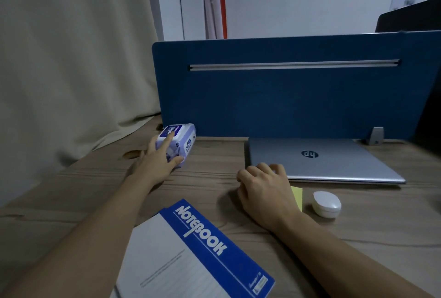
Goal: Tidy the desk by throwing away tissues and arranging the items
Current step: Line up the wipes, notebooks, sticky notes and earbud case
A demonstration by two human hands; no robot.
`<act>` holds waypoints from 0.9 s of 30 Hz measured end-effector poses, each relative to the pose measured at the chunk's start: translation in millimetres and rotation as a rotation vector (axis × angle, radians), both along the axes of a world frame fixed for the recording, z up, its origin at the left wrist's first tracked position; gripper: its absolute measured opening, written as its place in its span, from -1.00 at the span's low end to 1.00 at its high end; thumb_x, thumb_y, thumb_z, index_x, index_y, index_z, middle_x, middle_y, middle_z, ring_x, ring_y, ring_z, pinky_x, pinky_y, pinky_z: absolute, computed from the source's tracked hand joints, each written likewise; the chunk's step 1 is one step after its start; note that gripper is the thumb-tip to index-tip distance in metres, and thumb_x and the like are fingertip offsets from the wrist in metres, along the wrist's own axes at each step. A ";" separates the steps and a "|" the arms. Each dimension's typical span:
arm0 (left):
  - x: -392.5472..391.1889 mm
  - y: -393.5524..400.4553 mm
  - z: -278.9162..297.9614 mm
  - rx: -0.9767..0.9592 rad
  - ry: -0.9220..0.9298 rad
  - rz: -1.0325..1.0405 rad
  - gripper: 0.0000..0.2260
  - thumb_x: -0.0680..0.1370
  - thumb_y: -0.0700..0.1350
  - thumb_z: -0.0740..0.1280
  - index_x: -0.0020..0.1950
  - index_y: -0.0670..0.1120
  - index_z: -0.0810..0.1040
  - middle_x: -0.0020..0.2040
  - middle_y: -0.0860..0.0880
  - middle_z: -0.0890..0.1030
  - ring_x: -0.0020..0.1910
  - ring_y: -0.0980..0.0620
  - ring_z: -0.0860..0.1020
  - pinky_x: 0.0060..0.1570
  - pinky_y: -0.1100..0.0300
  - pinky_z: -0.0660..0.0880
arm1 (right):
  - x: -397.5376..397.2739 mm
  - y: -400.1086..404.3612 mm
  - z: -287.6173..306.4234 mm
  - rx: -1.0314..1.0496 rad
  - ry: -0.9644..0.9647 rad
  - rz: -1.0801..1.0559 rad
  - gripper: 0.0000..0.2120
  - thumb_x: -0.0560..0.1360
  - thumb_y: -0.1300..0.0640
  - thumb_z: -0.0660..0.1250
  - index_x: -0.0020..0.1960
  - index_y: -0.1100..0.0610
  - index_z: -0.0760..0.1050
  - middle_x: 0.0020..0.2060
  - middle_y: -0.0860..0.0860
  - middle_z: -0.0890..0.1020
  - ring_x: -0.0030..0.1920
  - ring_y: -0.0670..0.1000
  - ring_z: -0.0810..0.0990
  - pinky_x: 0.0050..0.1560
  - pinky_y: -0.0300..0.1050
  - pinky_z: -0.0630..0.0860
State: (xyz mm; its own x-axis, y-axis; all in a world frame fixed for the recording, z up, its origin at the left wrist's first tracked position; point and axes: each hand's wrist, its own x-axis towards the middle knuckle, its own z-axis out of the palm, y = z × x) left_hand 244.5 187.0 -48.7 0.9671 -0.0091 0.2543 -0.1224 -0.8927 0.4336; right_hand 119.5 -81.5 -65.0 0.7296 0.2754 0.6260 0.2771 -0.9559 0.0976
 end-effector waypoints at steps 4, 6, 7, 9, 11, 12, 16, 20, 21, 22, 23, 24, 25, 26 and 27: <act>-13.4 17.5 26.0 -0.044 0.135 -0.137 -0.22 0.55 0.19 0.34 0.62 0.12 -0.05 0.64 -0.04 -0.03 0.53 -0.15 0.24 0.45 -0.09 0.26 | -2.0 -1.4 0.7 0.001 -0.006 -0.011 -0.73 0.48 -0.06 0.07 -0.11 -0.03 0.53 -0.22 -0.08 0.63 -0.16 0.02 0.54 -0.05 0.03 0.39; -35.3 26.2 30.3 -0.040 0.149 -0.175 -0.25 0.55 0.18 0.33 0.62 0.07 0.01 0.64 -0.07 0.01 0.54 -0.10 0.22 0.46 0.05 0.20 | -2.9 -2.0 2.1 0.005 0.018 0.003 -0.74 0.49 -0.05 0.07 -0.09 -0.02 0.52 -0.20 -0.07 0.63 -0.14 0.03 0.54 -0.02 0.03 0.38; -49.8 29.1 27.2 -0.063 0.135 -0.195 -0.28 0.57 0.15 0.33 0.62 0.04 0.04 0.63 -0.06 0.04 0.54 -0.07 0.23 0.42 0.11 0.19 | -4.0 -2.2 2.8 0.002 0.032 0.018 -0.75 0.50 -0.04 0.09 -0.07 -0.02 0.52 -0.17 -0.07 0.63 -0.11 0.03 0.54 0.01 0.03 0.38; -80.8 34.9 13.8 -0.147 0.112 -0.208 -0.34 0.59 0.12 0.30 0.61 0.04 0.09 0.62 -0.03 0.10 0.53 -0.03 0.22 0.46 0.05 0.20 | -7.6 -2.0 3.0 -0.006 0.066 0.065 -0.78 0.53 -0.02 0.12 -0.01 -0.02 0.52 -0.11 -0.06 0.64 -0.06 0.02 0.54 0.04 0.01 0.38; -109.9 37.3 0.5 -0.218 0.109 -0.173 -0.42 0.61 0.13 0.26 0.59 0.05 0.17 0.60 -0.02 0.17 0.52 -0.03 0.25 0.48 -0.05 0.23 | -13.7 -2.0 3.3 -0.019 0.105 0.107 -0.79 0.54 0.00 0.13 0.03 -0.01 0.53 -0.06 -0.05 0.64 -0.03 0.02 0.53 0.03 -0.01 0.40; -121.8 38.0 -5.2 -0.244 0.098 -0.147 -0.46 0.62 0.12 0.24 0.57 0.04 0.22 0.58 -0.03 0.24 0.50 -0.03 0.28 0.47 -0.05 0.25 | -18.1 -1.6 3.9 -0.028 0.129 0.123 -0.79 0.55 0.01 0.13 0.04 -0.01 0.53 -0.04 -0.05 0.64 -0.02 0.02 0.53 0.03 -0.01 0.40; -161.3 34.5 -13.1 -0.330 0.069 -0.105 -0.58 0.66 0.11 0.15 0.49 0.01 0.39 0.46 0.00 0.45 0.43 0.03 0.39 0.37 0.11 0.29 | -43.2 -1.3 5.0 0.061 0.274 0.217 -0.79 0.56 0.04 0.17 0.07 0.05 0.54 0.00 0.01 0.63 -0.02 0.04 0.55 0.00 -0.05 0.49; -199.8 39.7 -14.6 -0.292 0.046 -0.108 -0.61 0.66 0.10 0.16 0.44 -0.02 0.46 0.41 -0.01 0.49 0.32 0.14 0.41 0.24 0.25 0.26 | -78.0 -3.0 3.4 0.178 0.432 0.322 -0.66 0.58 -0.12 0.05 0.11 -0.02 0.52 0.05 -0.03 0.61 -0.01 -0.01 0.55 -0.01 -0.08 0.49; -211.3 41.5 -16.9 -0.270 0.010 -0.103 -0.62 0.66 0.08 0.16 0.43 -0.04 0.46 0.42 -0.03 0.48 0.34 0.11 0.41 0.25 0.27 0.25 | -88.1 -2.7 3.2 0.192 0.466 0.347 -0.62 0.57 -0.17 0.00 0.13 -0.04 0.51 0.08 -0.05 0.62 0.00 -0.02 0.55 0.02 -0.06 0.48; -222.4 43.1 -19.6 -0.243 -0.025 -0.088 -0.62 0.66 0.07 0.16 0.44 -0.04 0.45 0.44 -0.05 0.45 0.39 0.06 0.40 0.28 0.25 0.24 | -97.2 -2.2 3.5 0.207 0.496 0.370 -0.58 0.56 -0.21 -0.03 0.15 -0.06 0.51 0.11 -0.06 0.62 0.01 -0.03 0.55 0.05 -0.05 0.48; -233.2 43.4 -21.6 -0.210 -0.044 -0.059 -0.60 0.66 0.09 0.15 0.45 -0.03 0.42 0.48 -0.06 0.39 0.45 -0.01 0.36 0.35 0.20 0.24 | -105.3 -1.5 4.2 0.224 0.522 0.387 -0.55 0.55 -0.24 -0.05 0.17 -0.07 0.50 0.14 -0.07 0.61 0.02 -0.04 0.55 0.06 -0.05 0.47; -243.9 42.2 -22.9 -0.170 -0.044 -0.017 -0.58 0.65 0.13 0.14 0.47 0.01 0.39 0.53 -0.07 0.31 0.48 -0.07 0.33 0.41 0.12 0.24 | -112.4 -1.1 4.9 0.241 0.548 0.398 -0.54 0.55 -0.25 -0.05 0.19 -0.07 0.49 0.17 -0.07 0.61 0.04 -0.03 0.55 0.07 -0.04 0.47; -254.6 39.0 -23.6 -0.121 -0.028 0.026 -0.54 0.63 0.19 0.11 0.48 0.05 0.34 0.56 -0.08 0.23 0.48 -0.12 0.31 0.44 0.02 0.25 | -118.0 -0.7 5.2 0.251 0.568 0.403 -0.54 0.55 -0.25 -0.03 0.22 -0.07 0.48 0.20 -0.07 0.60 0.06 -0.03 0.56 0.09 -0.04 0.46; -265.0 34.3 -23.6 -0.067 -0.006 0.053 -0.49 0.60 0.26 0.07 0.50 0.09 0.29 0.58 -0.08 0.16 0.47 -0.16 0.31 0.44 -0.05 0.25 | -122.6 -0.5 5.4 0.251 0.585 0.401 -0.55 0.56 -0.25 -0.01 0.25 -0.08 0.46 0.23 -0.07 0.59 0.09 -0.02 0.55 0.10 -0.05 0.45; -275.3 28.7 -23.5 -0.021 0.021 0.062 -0.44 0.57 0.33 0.03 0.52 0.12 0.23 0.59 -0.05 0.10 0.48 -0.19 0.29 0.44 -0.09 0.24 | -126.9 -0.2 5.2 0.241 0.599 0.394 -0.56 0.56 -0.25 0.01 0.28 -0.09 0.44 0.27 -0.06 0.56 0.13 -0.02 0.54 0.12 -0.07 0.44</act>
